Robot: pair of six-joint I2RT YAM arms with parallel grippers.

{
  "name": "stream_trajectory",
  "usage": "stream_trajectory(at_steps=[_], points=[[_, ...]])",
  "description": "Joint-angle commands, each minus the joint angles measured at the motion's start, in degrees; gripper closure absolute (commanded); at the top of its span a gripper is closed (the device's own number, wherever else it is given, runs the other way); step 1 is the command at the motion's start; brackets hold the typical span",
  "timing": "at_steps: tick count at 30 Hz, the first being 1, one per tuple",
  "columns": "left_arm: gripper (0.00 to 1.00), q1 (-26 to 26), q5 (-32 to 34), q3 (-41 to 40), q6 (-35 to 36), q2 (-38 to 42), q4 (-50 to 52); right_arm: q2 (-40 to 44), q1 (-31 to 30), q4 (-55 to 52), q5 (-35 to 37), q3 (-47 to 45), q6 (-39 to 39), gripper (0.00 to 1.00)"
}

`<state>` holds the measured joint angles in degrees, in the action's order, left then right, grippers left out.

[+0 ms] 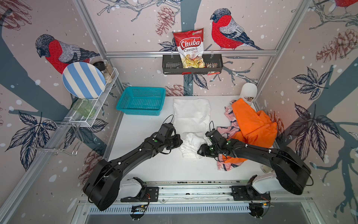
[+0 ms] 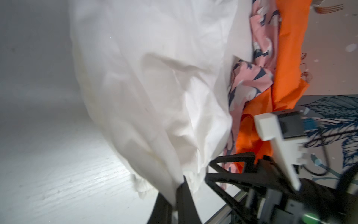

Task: Roll up the shorts
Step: Roll the shorts at the center of the board.

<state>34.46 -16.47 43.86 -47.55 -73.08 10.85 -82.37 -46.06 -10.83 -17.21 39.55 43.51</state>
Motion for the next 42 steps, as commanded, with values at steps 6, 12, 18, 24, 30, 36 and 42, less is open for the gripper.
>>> stream_trajectory(at_steps=[6, 12, 18, 24, 30, 36, 42], points=[[1.0, 4.2, -0.7, 3.9, -1.6, -3.8, -2.3, 3.4, 1.7, 33.7, -17.8, -11.9, 14.4, 0.48], [1.0, 7.2, 1.9, -2.8, -6.7, -4.9, -11.0, 13.0, 2.4, 9.2, 0.4, -8.2, 7.8, 0.5], [1.0, 9.6, 4.2, -6.8, -10.6, -8.5, -16.4, 18.4, 2.6, -3.2, 12.3, -4.3, 2.1, 0.46], [1.0, 11.0, 4.5, -8.2, -12.1, -11.5, -19.3, 17.1, 2.4, -6.5, 16.0, -4.5, 1.6, 0.39], [1.0, 11.0, 7.2, -6.3, -10.4, -8.7, -15.0, 11.3, 5.0, 2.7, 9.3, -7.4, 0.5, 0.34], [1.0, 11.0, 9.0, -2.5, -8.5, -5.8, -9.1, 4.1, 2.8, 23.4, -4.7, -9.4, 9.1, 0.62], [1.0, 10.9, 11.5, -0.9, -8.5, -1.9, -5.7, 5.7, -0.8, 38.5, -7.0, -12.7, 22.4, 0.75]])
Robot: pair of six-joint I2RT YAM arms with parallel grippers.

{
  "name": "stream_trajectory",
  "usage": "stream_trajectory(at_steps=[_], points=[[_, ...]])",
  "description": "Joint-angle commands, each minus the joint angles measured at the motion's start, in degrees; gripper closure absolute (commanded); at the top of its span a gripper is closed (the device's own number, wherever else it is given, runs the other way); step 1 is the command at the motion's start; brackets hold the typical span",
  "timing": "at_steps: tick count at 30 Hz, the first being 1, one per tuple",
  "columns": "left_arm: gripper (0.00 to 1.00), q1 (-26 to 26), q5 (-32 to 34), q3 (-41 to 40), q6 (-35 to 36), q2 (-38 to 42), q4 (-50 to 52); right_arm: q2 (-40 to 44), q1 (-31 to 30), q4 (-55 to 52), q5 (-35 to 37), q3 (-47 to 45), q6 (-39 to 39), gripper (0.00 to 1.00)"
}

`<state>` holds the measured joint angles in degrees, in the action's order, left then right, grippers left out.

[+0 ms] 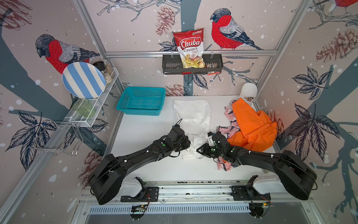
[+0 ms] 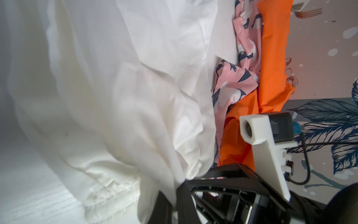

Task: Roll up the shorts
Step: Roll the shorts at the center of the board.

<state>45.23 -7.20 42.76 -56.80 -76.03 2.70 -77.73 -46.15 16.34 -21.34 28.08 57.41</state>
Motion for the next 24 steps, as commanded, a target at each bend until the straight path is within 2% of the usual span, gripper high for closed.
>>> stream_trajectory(at_steps=[1, 2, 4, 5, 8, 16, 21, 24], points=[[1.0, 0.1, 2.5, -0.6, 0.2, 1.4, 2.0, 1.9, -0.9, 10.9, -1.7, -2.2, 9.4, 0.69], [1.0, 0.1, 2.7, -1.9, -0.3, 1.7, 1.2, 2.9, -1.0, 9.1, 0.5, -2.9, 9.8, 0.62], [1.0, 0.1, 3.0, -4.4, -1.8, 1.8, -0.1, 4.7, -1.1, 4.2, 4.5, -3.9, 9.2, 0.56], [1.0, 0.1, 2.8, -6.1, -2.7, 1.8, -1.3, 5.6, -1.2, 1.3, 6.3, -4.2, 8.8, 0.46], [1.0, 0.1, 1.1, -11.4, -5.3, 1.0, -7.5, 8.9, -1.1, -4.0, 8.6, -4.9, 7.1, 0.36], [1.0, 0.2, -0.9, -17.0, -7.5, -2.8, -14.4, 13.3, -4.4, -27.5, 22.1, 3.9, -7.7, 0.35], [1.0, -0.3, 2.2, -13.8, -5.4, 2.8, -6.5, 11.7, -9.8, -32.7, 25.0, 9.9, -21.5, 0.33], [1.0, -0.3, 4.3, -9.6, -3.8, 6.4, -0.8, 11.2, -17.9, -32.3, 35.8, 12.2, -27.9, 0.28]])
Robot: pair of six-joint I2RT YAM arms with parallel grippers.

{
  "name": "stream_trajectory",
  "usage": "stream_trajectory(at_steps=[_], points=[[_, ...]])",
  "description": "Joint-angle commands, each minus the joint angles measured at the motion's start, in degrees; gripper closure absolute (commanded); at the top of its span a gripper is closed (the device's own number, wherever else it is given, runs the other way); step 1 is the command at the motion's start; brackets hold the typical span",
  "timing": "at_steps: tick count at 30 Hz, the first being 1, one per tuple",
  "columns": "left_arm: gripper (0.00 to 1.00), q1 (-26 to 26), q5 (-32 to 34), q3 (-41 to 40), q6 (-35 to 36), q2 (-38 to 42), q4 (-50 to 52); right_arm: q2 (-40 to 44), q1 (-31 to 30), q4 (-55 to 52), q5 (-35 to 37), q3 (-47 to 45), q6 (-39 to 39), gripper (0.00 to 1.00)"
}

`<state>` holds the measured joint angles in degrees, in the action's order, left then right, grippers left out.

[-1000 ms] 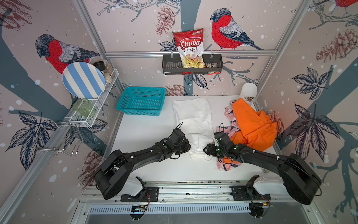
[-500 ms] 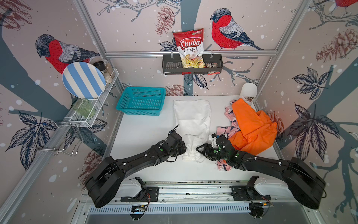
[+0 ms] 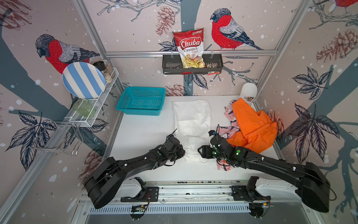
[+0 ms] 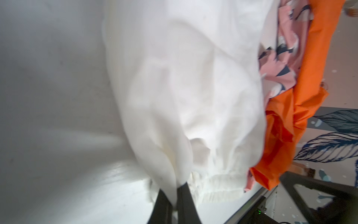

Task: Roll up the shorts
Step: Roll the shorts at the center of the board.

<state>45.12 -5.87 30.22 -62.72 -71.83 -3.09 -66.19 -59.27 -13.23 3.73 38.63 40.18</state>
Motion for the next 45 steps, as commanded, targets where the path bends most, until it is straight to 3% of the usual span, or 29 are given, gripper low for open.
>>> stream_trajectory(at_steps=[1, 4, 5, 6, 20, 23, 28, 32, 36, 45], points=[[1.0, -0.3, 3.1, 4.5, 2.7, 2.7, 6.7, -0.4, -7.1, -1.5, 13.9, 1.4, -13.1, 0.26], [1.0, -0.3, 1.9, 7.6, 3.6, 1.9, 9.1, -0.3, -15.1, 6.9, 24.7, -1.8, -24.6, 0.16], [1.0, -0.3, 1.2, 8.0, 3.6, 1.4, 9.3, -0.3, -17.1, 10.8, 29.1, -3.3, -28.5, 0.04], [1.0, -0.3, 0.7, 8.3, 3.5, 1.0, 9.3, -0.8, -17.8, 14.1, 31.3, -4.7, -31.7, 0.0], [1.0, -0.4, -1.0, 10.8, 1.5, 2.1, 9.1, -21.2, -14.2, 27.5, 43.4, -5.3, -47.7, 0.0], [1.0, -0.4, -0.9, 10.4, 1.5, 2.4, 9.5, -20.0, -13.2, 27.5, 45.4, -6.0, -49.0, 0.12], [1.0, -0.4, -1.5, 8.3, 1.2, 0.6, 6.9, -12.7, -12.9, 20.4, 37.0, -5.2, -45.5, 0.6], [1.0, 0.0, -3.7, 6.9, 0.7, -3.3, 2.8, -9.3, -12.4, 17.2, 34.1, -6.3, -43.1, 0.85], [1.0, 0.6, -5.1, 5.1, -0.8, -7.1, -2.5, -9.0, -12.0, 15.7, 33.7, -5.8, -42.1, 0.92], [1.0, 3.8, -6.0, 4.0, -2.5, -17.6, -7.4, -9.7, -10.7, 14.9, 33.6, -5.1, -41.2, 0.92]])
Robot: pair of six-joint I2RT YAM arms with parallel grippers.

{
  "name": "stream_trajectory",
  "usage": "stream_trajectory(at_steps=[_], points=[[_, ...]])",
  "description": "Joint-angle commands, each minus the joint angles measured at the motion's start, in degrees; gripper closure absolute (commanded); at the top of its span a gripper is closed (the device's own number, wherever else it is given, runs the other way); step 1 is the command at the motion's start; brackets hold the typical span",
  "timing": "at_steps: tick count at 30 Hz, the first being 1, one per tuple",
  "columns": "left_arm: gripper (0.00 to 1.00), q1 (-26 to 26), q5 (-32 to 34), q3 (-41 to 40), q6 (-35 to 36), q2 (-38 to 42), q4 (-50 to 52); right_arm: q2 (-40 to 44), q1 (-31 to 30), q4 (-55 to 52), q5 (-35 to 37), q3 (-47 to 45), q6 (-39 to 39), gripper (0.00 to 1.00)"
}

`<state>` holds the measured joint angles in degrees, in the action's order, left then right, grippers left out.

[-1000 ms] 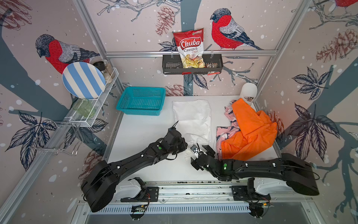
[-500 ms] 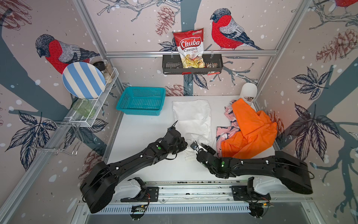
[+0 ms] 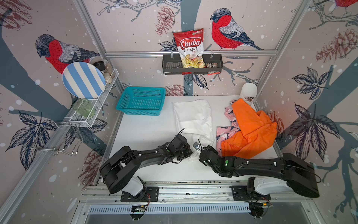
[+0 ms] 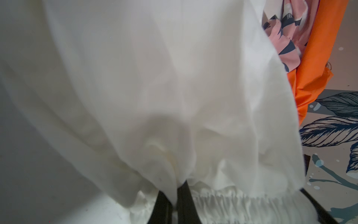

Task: Roll up the shorts
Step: Roll the shorts at the center of the board.

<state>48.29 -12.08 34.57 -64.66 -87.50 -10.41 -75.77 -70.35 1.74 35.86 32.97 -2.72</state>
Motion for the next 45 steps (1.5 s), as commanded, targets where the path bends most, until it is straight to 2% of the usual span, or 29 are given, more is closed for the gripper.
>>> stream_trajectory(at_steps=[1, 5, 7, 9, 11, 15, 17, 18, 19, 21, 23, 25, 29, 32, 35, 37, 40, 43, 45], points=[[1.0, 0.7, 0.7, -0.5, -0.5, -2.4, 0.5, -0.2, 0.5, -0.9, 2.2, 0.8, 2.4, 0.92], [1.0, 0.6, 3.9, -3.4, 0.4, -2.1, 3.1, -0.1, 0.6, -3.0, 4.1, 0.8, 3.9, 0.92], [1.0, 0.0, 4.7, -4.6, 1.8, -2.7, 4.3, -0.1, 0.1, -3.5, 3.3, 0.8, 3.9, 0.88], [1.0, -1.3, 3.7, -5.5, 3.5, -2.9, 4.7, 0.2, -0.3, -4.4, 1.5, 1.3, 4.4, 0.81], [1.0, -3.0, 4.9, -5.7, 4.9, -1.6, 8.0, 0.9, -0.7, -6.0, -1.3, 2.7, 5.6, 0.69], [1.0, -7.5, 5.0, -8.0, 8.3, 2.3, 11.8, 4.4, -1.5, -9.8, -11.0, 6.3, 8.5, 0.48], [1.0, -8.3, 5.6, -8.1, 10.2, 3.1, 13.7, 7.9, -1.2, -10.7, -15.5, 7.5, 11.3, 0.32], [1.0, -8.2, 5.7, -7.9, 10.9, 2.8, 14.5, 9.1, -0.3, -11.0, -18.2, 8.0, 12.2, 0.27], [1.0, -8.2, 5.5, -7.8, 11.3, 2.4, 15.0, 10.4, 1.1, -10.8, -21.6, 8.3, 13.6, 0.25], [1.0, -8.2, 5.1, -8.1, 11.4, 1.9, 14.9, 12.4, 4.3, -9.1, -23.7, 8.4, 17.1, 0.24], [1.0, -8.3, 4.9, -8.6, 10.9, 2.4, 14.4, 13.4, 9.0, -6.0, -25.7, 7.4, 22.6, 0.26], [1.0, -8.2, 4.9, -8.6, 10.8, 3.3, 14.6, 12.3, 14.0, -4.6, -30.5, 7.9, 27.9, 0.32], [1.0, -8.2, 5.7, -7.7, 11.2, 6.3, 16.8, 4.3, 24.2, -3.5, -49.9, 10.4, 36.5, 0.61], [1.0, -8.2, 4.5, -7.4, 12.4, 7.9, 16.9, -3.7, 25.4, -1.0, -60.4, 9.6, 37.3, 0.75], [1.0, -8.2, 3.6, -6.1, 13.1, 8.4, 18.4, -7.0, 24.6, 6.5, -66.6, 5.1, 40.3, 0.76], [1.0, -8.2, 3.5, -5.9, 13.3, 9.0, 19.3, -7.9, 24.5, 8.5, -67.5, 2.8, 42.0, 0.76], [0.99, -8.2, 5.0, -4.9, 13.3, 10.7, 22.5, -8.4, 24.5, 3.9, -62.1, 0.8, 43.1, 0.76], [0.78, -8.2, 5.6, -3.7, 12.8, 14.4, 25.7, -8.8, 23.9, -5.1, -54.4, 2.2, 42.6, 0.76], [0.71, -8.2, 5.9, -2.7, 12.2, 17.7, 28.0, -8.6, 22.8, -8.6, -52.8, 4.9, 41.5, 0.76]])
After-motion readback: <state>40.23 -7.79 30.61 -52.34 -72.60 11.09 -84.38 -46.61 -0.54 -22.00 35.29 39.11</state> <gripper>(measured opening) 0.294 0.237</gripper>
